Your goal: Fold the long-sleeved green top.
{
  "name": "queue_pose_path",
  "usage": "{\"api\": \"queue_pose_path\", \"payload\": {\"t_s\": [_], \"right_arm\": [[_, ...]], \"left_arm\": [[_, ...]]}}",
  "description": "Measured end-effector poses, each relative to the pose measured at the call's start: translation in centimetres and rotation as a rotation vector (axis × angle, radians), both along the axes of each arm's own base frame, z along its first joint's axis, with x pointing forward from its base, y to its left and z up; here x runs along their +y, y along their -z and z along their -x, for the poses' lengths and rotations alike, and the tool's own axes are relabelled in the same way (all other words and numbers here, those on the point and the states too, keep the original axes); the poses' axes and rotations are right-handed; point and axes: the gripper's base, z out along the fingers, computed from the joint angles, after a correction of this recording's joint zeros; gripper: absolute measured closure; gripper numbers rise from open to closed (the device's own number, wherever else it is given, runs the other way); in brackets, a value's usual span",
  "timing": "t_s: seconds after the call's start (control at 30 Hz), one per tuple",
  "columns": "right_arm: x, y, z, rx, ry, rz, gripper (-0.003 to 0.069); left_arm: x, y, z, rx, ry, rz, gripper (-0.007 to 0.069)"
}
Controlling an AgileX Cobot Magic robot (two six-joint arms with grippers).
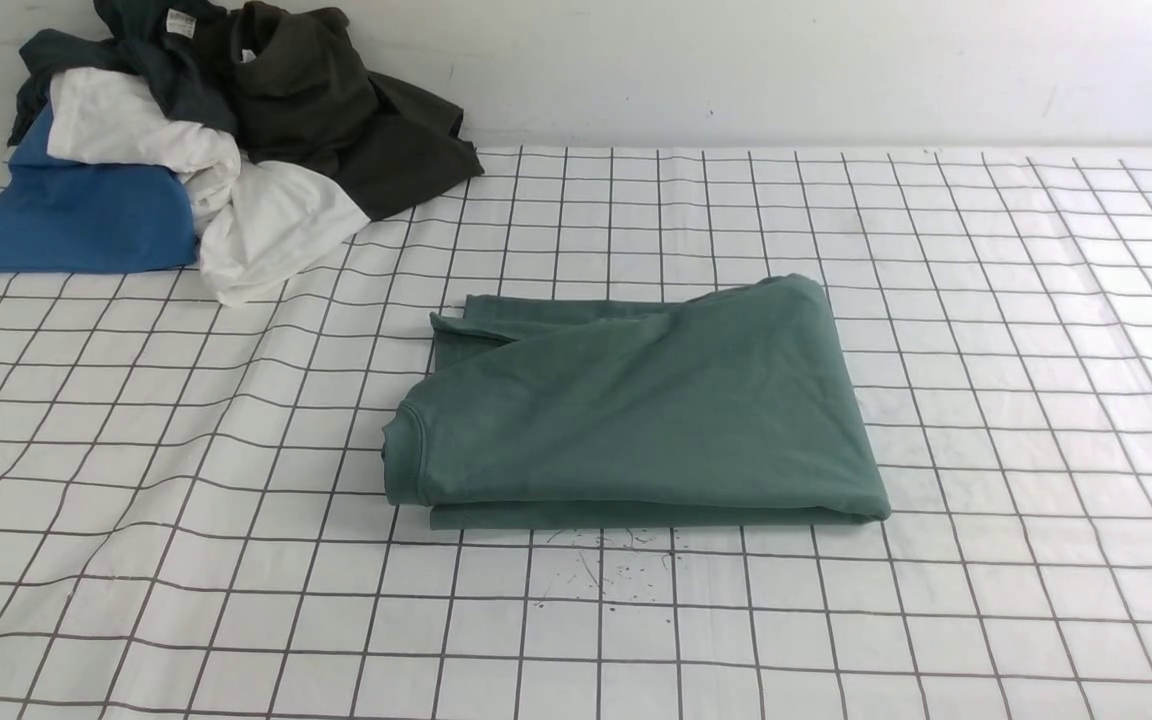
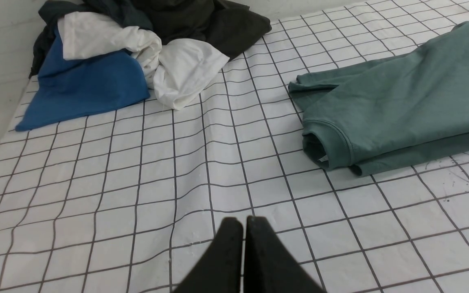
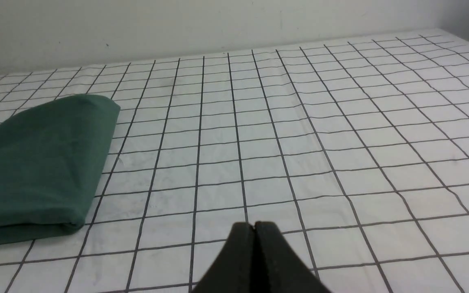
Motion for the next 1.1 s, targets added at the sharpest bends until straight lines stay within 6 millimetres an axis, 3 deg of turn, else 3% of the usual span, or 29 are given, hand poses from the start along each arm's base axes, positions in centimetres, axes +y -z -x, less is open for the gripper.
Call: {"api": "queue_pose_path", "payload": {"t_s": [0.93, 1.1], "right_arm": [[0.0, 0.0, 0.0, 0.0, -0.001, 0.003, 0.0673], [0.0, 0.0, 0.0, 0.0, -0.001, 0.003, 0.0673]], "left_arm": [[0.0, 0.02, -0.01, 0.001, 0.0, 0.0, 0.0631], [0.06, 0.99, -0.7, -0.023, -0.012, 0.0, 0.0631]]}}
